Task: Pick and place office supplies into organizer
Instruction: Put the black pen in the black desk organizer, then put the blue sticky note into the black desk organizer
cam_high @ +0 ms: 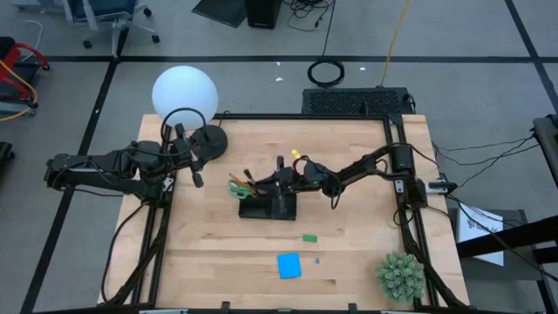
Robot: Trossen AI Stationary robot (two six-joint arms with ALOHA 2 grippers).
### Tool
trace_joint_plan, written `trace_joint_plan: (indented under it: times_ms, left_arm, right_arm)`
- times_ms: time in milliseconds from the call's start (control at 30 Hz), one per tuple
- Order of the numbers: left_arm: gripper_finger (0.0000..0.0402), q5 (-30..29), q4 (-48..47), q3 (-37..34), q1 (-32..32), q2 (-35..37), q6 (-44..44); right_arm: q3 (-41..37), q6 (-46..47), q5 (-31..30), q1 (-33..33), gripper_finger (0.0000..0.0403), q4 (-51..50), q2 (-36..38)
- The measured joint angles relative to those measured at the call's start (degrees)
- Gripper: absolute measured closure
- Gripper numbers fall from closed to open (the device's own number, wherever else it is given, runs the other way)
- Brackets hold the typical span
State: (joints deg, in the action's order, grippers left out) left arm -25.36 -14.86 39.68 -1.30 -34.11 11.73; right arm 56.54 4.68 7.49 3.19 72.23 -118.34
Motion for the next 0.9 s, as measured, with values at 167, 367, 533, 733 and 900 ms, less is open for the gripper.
trace_joint_plan:
  times_ms: [167,367,533,733,900]
  left_arm:
    - [0.027,0.0,0.2,0.0,0.0,0.0,0.9]
    - [0.027,0.0,0.7,0.0,0.0,0.0,1.1]
    - [0.027,0.0,0.8,0.0,0.0,0.0,1.1]
    - [0.027,0.0,0.7,0.0,0.0,0.0,1.1]
    - [0.027,0.0,0.7,0.0,0.0,0.0,1.1]
  right_arm:
    - [0.7,1.9,0.0,0.2,0.0395,2.2,-3.4]
    - [1.9,2.1,0.0,0.2,0.0395,1.8,-4.1]
    - [1.9,3.0,0.0,0.3,0.038,0.2,-4.1]
    - [1.9,4.0,0.0,0.6,0.0319,-1.8,-4.1]
    - [1.9,3.7,0.0,0.5,0.0277,-1.8,-4.1]
